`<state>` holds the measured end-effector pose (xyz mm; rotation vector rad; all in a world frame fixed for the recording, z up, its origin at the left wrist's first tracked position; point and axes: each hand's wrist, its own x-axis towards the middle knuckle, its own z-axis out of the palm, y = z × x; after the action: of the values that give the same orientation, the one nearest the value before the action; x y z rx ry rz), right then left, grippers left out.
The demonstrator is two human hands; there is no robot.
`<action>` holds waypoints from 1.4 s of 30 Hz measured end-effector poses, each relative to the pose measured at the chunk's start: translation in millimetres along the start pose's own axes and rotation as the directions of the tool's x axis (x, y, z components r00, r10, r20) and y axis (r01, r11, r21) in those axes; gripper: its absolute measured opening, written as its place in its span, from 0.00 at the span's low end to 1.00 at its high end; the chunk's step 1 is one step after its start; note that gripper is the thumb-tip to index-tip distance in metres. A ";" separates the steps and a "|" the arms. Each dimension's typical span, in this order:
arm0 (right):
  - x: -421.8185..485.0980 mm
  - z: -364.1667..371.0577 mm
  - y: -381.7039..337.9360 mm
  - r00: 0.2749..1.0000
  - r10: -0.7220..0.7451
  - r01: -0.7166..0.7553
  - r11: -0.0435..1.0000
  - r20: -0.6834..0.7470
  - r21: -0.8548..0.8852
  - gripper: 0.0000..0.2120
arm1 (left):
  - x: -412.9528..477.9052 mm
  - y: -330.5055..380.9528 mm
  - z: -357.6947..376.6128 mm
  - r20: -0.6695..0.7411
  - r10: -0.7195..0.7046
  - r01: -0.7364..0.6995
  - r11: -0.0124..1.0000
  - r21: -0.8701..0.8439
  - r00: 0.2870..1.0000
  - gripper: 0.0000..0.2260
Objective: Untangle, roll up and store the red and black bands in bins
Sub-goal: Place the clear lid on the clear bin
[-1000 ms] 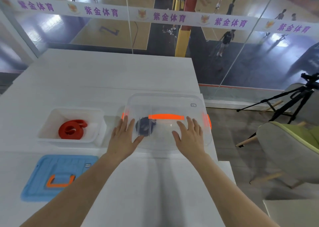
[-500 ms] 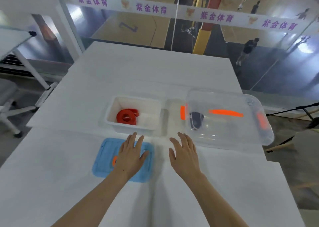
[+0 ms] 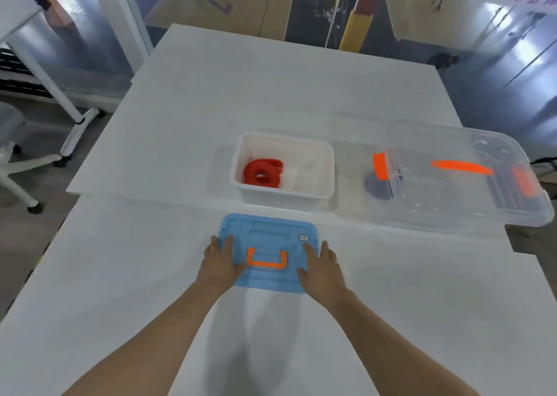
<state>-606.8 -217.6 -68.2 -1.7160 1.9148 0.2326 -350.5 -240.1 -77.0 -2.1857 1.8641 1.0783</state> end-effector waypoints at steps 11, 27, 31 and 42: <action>3.0 29.4 -15.4 0.992 0.122 -0.122 0.957 0.014 0.265 0.35 | 3.5 -5.1 1.9 0.082 -0.076 0.099 0.939 -0.329 0.994 0.42; 27.0 -103.4 -33.5 0.892 0.011 0.148 0.938 -0.451 0.314 0.29 | 22.7 58.3 -109.8 -0.399 0.157 -0.303 0.891 -0.337 0.904 0.41; 70.1 -141.3 -38.7 0.890 0.009 0.116 0.963 -0.457 0.243 0.29 | 68.2 84.5 -146.1 -0.312 0.154 -0.256 0.914 -0.316 0.937 0.49; 120.5 -144.0 -33.2 0.952 -0.026 0.075 0.986 -0.306 0.149 0.28 | 115.1 106.1 -156.8 -0.077 0.183 -0.190 0.977 -0.101 0.980 0.41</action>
<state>-619.5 -395.8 -1.6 -1.7700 2.0372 -0.2121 -371.7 -439.2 17.7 -2.1630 2.1246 1.1764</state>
